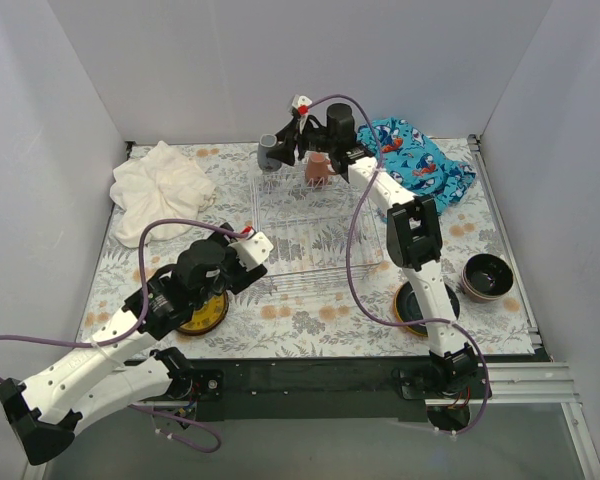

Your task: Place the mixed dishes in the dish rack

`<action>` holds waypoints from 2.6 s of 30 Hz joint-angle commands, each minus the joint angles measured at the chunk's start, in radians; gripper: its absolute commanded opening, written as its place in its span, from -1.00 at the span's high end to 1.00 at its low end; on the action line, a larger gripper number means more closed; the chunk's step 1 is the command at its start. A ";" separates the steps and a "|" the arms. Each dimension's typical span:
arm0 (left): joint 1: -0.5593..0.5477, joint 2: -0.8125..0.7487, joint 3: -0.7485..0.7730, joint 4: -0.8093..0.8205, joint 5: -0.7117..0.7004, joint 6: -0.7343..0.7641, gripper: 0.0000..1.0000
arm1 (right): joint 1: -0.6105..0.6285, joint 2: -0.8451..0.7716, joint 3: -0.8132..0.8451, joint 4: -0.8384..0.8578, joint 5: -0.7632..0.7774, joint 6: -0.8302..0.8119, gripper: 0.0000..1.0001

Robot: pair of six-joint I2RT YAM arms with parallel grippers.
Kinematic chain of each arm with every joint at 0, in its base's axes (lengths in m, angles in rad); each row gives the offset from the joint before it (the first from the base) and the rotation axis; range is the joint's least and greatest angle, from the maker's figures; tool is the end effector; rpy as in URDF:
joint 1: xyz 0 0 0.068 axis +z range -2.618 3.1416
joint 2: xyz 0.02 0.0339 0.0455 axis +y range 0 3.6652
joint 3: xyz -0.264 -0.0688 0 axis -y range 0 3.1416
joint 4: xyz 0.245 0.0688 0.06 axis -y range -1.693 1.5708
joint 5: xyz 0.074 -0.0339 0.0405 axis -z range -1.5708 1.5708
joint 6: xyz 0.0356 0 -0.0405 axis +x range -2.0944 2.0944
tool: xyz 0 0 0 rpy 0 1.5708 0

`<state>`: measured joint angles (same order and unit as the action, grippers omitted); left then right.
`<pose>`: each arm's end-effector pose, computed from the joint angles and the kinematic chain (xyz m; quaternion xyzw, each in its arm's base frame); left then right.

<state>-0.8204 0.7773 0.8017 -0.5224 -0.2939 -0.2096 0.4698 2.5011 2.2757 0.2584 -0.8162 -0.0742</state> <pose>0.1236 -0.1175 0.3130 0.1843 0.8334 -0.1395 0.5020 0.5074 0.2867 0.2782 -0.4462 0.5381 0.4002 0.5926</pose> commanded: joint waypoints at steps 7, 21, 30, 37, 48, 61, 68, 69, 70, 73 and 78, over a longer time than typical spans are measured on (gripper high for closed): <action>-0.003 -0.004 -0.033 0.024 -0.007 -0.019 -0.42 | 0.006 0.051 0.015 0.027 0.028 -0.048 0.97; -0.003 0.000 -0.059 0.045 -0.007 -0.036 -0.43 | 0.016 0.111 0.011 -0.021 0.066 -0.104 0.97; -0.003 -0.006 -0.079 0.074 -0.010 -0.033 -0.53 | 0.016 0.067 -0.022 -0.033 0.127 -0.127 -0.18; -0.003 -0.012 -0.085 0.105 0.007 -0.016 -0.74 | 0.018 -0.001 -0.051 -0.082 0.146 -0.150 -0.80; 0.021 0.025 -0.030 0.209 -0.048 0.027 -0.86 | 0.036 -0.195 -0.111 -0.209 0.173 -0.156 -0.96; 0.740 0.344 0.298 -0.083 0.343 -0.163 -0.67 | 0.030 -0.740 -0.465 -0.617 0.264 -0.052 -0.96; 1.029 0.453 0.263 -0.324 0.657 0.165 -0.58 | 0.013 -1.005 -0.677 -0.778 0.279 0.027 -0.96; 1.044 0.456 0.243 -0.336 0.668 0.205 -0.59 | 0.013 -1.042 -0.699 -0.792 0.267 0.022 -0.96; 1.072 0.458 0.219 -0.353 0.686 0.298 -0.59 | 0.013 -1.062 -0.719 -0.797 0.265 0.005 -0.96; 1.077 0.456 0.124 -0.358 0.720 0.373 -0.56 | 0.013 -1.113 -0.772 -0.809 0.293 -0.025 -0.97; 1.077 0.534 0.048 -0.312 0.705 0.385 -0.41 | 0.013 -1.130 -0.786 -0.821 0.302 -0.056 -0.96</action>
<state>0.2531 1.2678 0.8825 -0.8383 0.3653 0.0906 0.4831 1.3914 1.5032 -0.5404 -0.5278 -0.0971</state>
